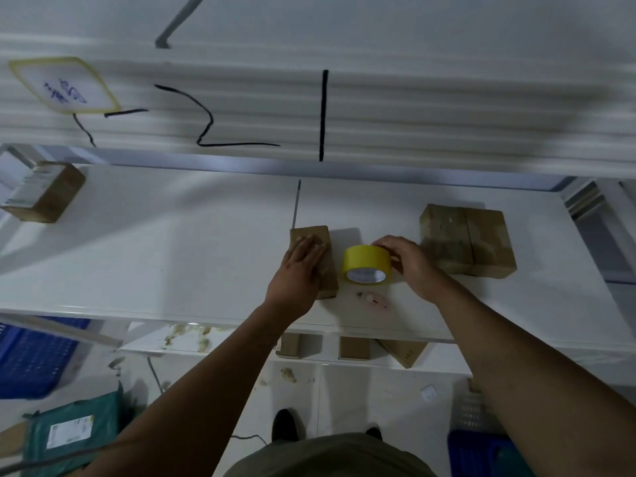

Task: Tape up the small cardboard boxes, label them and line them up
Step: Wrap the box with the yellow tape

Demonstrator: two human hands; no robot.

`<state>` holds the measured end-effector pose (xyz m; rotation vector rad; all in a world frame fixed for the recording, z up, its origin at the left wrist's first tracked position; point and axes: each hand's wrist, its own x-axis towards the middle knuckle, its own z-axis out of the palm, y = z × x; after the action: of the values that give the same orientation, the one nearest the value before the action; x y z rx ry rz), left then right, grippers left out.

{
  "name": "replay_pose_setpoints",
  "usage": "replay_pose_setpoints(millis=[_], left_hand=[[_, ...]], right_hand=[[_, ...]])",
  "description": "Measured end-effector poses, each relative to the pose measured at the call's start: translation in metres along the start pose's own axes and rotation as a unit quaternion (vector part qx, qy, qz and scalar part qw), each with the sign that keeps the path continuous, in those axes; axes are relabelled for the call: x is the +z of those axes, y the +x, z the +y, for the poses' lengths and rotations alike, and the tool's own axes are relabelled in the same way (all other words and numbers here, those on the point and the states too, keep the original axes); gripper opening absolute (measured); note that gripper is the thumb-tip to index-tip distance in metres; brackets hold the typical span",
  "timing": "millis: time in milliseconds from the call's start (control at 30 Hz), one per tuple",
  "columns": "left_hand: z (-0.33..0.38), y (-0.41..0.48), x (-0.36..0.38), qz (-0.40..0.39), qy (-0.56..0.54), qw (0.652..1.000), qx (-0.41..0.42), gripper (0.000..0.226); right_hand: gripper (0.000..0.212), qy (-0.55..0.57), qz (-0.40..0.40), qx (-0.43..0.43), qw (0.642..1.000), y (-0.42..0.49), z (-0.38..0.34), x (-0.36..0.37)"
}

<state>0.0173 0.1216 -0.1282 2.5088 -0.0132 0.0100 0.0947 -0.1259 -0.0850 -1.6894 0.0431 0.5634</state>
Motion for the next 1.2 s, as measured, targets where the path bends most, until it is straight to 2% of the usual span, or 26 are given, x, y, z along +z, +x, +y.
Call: replay_pose_setpoints(millis=[100,200,300,367,400,500,567,633,767,833,900,1000,1067,1200], left_hand=[[-0.014,0.004,0.0,-0.024,-0.027,0.999,0.029,0.052],[-0.024,0.004,0.003,-0.012,-0.041,0.998,0.048,0.051],[-0.026,0.002,0.007,0.0,-0.038,0.998,0.052,0.056],[-0.026,0.001,0.004,-0.017,-0.015,0.999,0.043,0.06],[-0.026,0.001,0.002,-0.029,-0.002,0.999,0.037,0.059],[-0.024,0.0,-0.003,-0.06,0.009,0.998,0.02,0.054],[-0.022,-0.001,-0.004,-0.066,0.007,0.998,0.017,0.054],[-0.022,-0.001,-0.004,-0.064,0.001,0.998,0.021,0.054],[-0.024,0.0,-0.004,-0.072,-0.003,0.997,0.026,0.056],[-0.025,0.001,-0.002,-0.07,-0.004,0.997,0.028,0.057],[-0.026,0.002,-0.002,-0.073,-0.004,0.997,0.026,0.058],[-0.025,0.002,-0.002,-0.076,0.005,0.997,0.026,0.057],[-0.025,0.002,-0.003,-0.081,0.012,0.996,0.027,0.057],[-0.026,0.005,-0.007,-0.098,0.027,0.994,0.041,0.057]], right_hand=[[0.023,0.006,-0.05,0.019,0.999,-0.011,0.021,-0.009],[0.042,-0.078,-0.075,0.005,0.994,-0.02,0.016,-0.006],[0.057,-0.103,-0.055,-0.002,0.993,-0.022,-0.002,-0.003],[0.046,-0.133,-0.023,-0.023,0.991,-0.017,-0.019,-0.008],[0.041,-0.185,-0.018,-0.045,0.982,-0.014,-0.028,-0.011],[0.054,-0.377,-0.002,-0.076,0.923,-0.001,-0.042,-0.022],[0.059,-0.458,0.017,-0.052,0.887,0.004,-0.043,-0.025],[0.054,-0.531,0.036,-0.012,0.847,0.005,-0.041,-0.022],[0.03,-0.632,0.043,0.071,0.771,0.003,-0.039,0.002],[0.022,-0.68,0.04,0.08,0.728,0.002,-0.042,0.017],[0.021,-0.728,0.027,0.069,0.682,0.003,-0.047,0.033],[0.031,-0.782,0.002,0.064,0.62,0.006,-0.049,0.055],[0.033,-0.793,-0.001,0.072,0.606,0.009,-0.05,0.062],[0.032,-0.778,0.002,0.07,0.625,0.01,-0.053,0.053]])
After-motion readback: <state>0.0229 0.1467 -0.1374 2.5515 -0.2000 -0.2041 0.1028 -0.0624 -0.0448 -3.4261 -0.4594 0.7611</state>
